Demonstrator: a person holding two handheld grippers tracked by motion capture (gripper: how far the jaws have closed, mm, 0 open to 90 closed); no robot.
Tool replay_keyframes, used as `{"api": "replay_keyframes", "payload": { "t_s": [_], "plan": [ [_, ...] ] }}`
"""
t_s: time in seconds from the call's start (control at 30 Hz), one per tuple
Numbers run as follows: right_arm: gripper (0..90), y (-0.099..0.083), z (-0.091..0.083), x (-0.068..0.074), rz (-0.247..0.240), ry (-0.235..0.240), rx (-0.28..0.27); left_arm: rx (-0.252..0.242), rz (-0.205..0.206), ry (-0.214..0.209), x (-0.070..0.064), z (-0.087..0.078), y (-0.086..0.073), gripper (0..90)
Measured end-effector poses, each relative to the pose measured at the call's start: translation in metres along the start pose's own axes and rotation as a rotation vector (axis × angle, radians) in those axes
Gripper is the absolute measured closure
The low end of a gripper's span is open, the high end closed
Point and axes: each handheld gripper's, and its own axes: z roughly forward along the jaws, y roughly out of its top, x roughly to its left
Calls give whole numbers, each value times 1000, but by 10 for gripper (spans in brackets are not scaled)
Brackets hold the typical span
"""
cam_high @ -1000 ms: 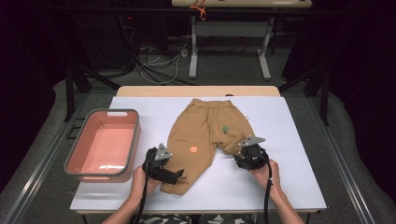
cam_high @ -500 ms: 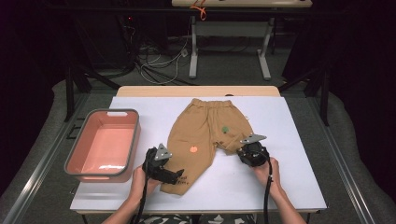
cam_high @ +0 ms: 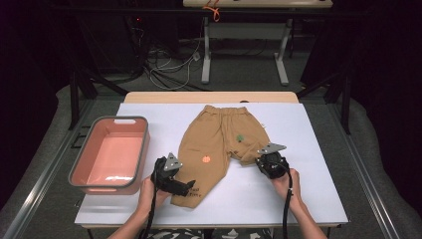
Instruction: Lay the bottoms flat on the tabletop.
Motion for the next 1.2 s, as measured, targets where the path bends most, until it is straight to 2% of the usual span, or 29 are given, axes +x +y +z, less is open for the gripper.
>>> {"api": "replay_keyframes", "payload": {
  "t_s": [0.27,0.53,0.83,1.2],
  "plan": [
    [875,-1,-13,3,-6,21,3,1,4,1,1,-2,0,20],
    [875,-6,-32,7,-38,46,23,-4,9,7,1,-2,0,20],
    [876,-11,-48,13,-60,66,36,-7,-7,4,1,-4,-1,20],
    [875,-18,-63,22,-98,115,91,-3,0,5,1,-3,-1,19]
  ]
}}
